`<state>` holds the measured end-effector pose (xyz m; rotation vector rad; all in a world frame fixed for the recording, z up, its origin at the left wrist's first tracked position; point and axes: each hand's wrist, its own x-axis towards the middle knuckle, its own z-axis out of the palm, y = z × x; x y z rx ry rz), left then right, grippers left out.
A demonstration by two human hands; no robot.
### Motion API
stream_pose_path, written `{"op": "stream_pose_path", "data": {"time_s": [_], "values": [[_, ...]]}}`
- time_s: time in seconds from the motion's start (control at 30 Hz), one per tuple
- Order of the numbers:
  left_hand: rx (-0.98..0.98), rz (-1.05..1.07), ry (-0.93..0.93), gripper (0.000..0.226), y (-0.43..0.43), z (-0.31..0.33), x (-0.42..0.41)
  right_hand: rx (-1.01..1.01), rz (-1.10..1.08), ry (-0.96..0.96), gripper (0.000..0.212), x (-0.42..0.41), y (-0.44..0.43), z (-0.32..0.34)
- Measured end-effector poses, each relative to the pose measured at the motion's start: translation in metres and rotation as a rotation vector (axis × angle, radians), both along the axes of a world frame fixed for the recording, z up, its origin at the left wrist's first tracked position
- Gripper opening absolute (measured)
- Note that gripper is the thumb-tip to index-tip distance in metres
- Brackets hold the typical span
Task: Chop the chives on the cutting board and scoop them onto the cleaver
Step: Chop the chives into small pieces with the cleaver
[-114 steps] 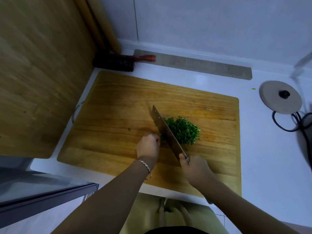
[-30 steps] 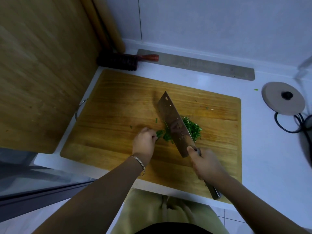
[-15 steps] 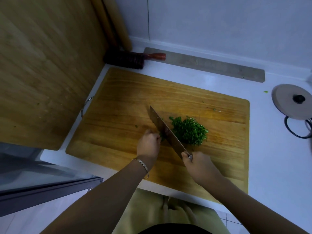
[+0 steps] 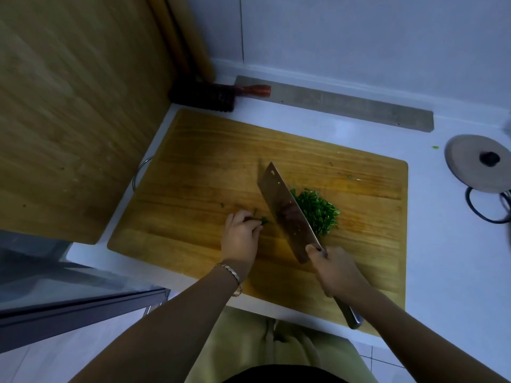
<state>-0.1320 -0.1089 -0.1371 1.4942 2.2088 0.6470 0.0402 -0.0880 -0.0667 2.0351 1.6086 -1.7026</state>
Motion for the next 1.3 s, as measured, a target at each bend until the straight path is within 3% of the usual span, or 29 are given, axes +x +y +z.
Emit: {"op": "stream_pose_path", "data": {"time_s": [0.27, 0.6, 0.83, 1.03, 1.3], "values": [[-0.096, 0.089, -0.163, 0.024, 0.010, 0.015, 0.005, 0.089, 0.093, 0.000, 0.032, 0.009, -0.006, 0.015], [-0.182, 0.017, -0.044, 0.019, 0.001, 0.015, -0.006, 0.157, 0.252, -0.139, 0.037, -0.015, -0.014, -0.006], [-0.178, -0.029, 0.022, 0.019, 0.003, 0.013, -0.003, 0.160, 0.175, -0.037, 0.035, -0.035, -0.002, -0.010], [-0.198, -0.023, -0.092, 0.020, 0.006, 0.013, -0.009, 0.059, -0.014, 0.042, 0.034, -0.010, -0.005, -0.003], [-0.202, 0.103, -0.160, 0.019, 0.000, 0.017, -0.019, 0.096, 0.194, -0.036, 0.033, -0.016, -0.013, 0.006]]}}
